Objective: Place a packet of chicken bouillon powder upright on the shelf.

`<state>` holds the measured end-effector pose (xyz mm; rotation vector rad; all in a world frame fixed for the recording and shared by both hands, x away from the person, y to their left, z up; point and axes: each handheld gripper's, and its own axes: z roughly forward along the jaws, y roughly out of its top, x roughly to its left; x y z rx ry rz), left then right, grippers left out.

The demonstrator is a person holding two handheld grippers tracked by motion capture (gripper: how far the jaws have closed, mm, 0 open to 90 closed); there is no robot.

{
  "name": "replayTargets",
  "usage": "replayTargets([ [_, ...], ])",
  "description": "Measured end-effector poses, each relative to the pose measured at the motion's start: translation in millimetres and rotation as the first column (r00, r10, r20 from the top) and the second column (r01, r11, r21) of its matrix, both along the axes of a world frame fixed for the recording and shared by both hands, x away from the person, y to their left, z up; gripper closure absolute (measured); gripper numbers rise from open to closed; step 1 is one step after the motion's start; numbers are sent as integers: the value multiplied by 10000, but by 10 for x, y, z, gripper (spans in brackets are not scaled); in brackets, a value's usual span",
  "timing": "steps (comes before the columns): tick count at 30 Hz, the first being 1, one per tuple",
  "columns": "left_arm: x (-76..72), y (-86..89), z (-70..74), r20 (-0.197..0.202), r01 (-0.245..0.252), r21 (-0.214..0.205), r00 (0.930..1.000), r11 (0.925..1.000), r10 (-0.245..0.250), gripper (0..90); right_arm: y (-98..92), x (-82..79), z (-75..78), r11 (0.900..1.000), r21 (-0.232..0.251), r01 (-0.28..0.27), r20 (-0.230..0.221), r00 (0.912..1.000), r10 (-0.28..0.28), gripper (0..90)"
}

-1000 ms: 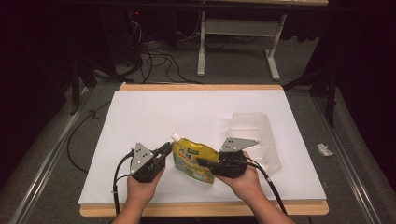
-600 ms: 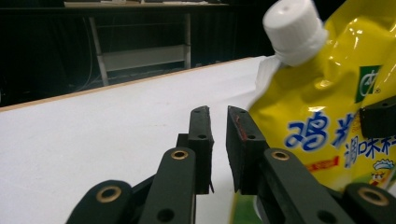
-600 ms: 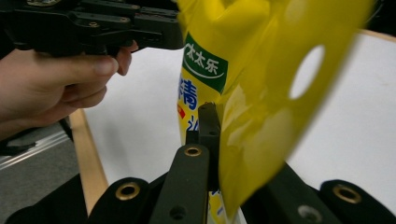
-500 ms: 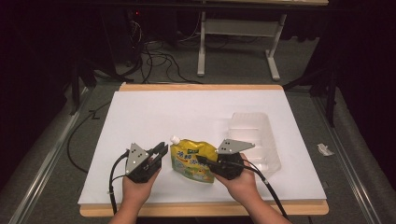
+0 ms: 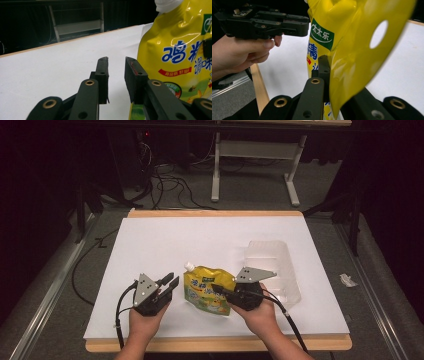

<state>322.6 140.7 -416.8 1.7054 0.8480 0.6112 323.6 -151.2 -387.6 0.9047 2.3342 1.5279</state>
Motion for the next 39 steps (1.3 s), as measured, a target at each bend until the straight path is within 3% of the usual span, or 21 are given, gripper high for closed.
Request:
replayTargets([
  [12,37,-9,-43,-318,-14,184,9995,9998,20,587,-138,-17,92,9994,320,161,282,9995,-170,900],
  [21,66,-3,-83,-542,-19,378,9985,9993,39,555,-234,-98,145,9978,669,-29,777,9970,-23,900],
  [28,78,8,-102,-567,-82,353,9983,9993,102,492,-297,-122,171,9976,647,-246,965,9952,182,900],
  [39,137,70,-135,-1093,88,7,9940,10000,-87,405,-423,-103,242,9943,1045,-231,1091,9940,116,900],
])
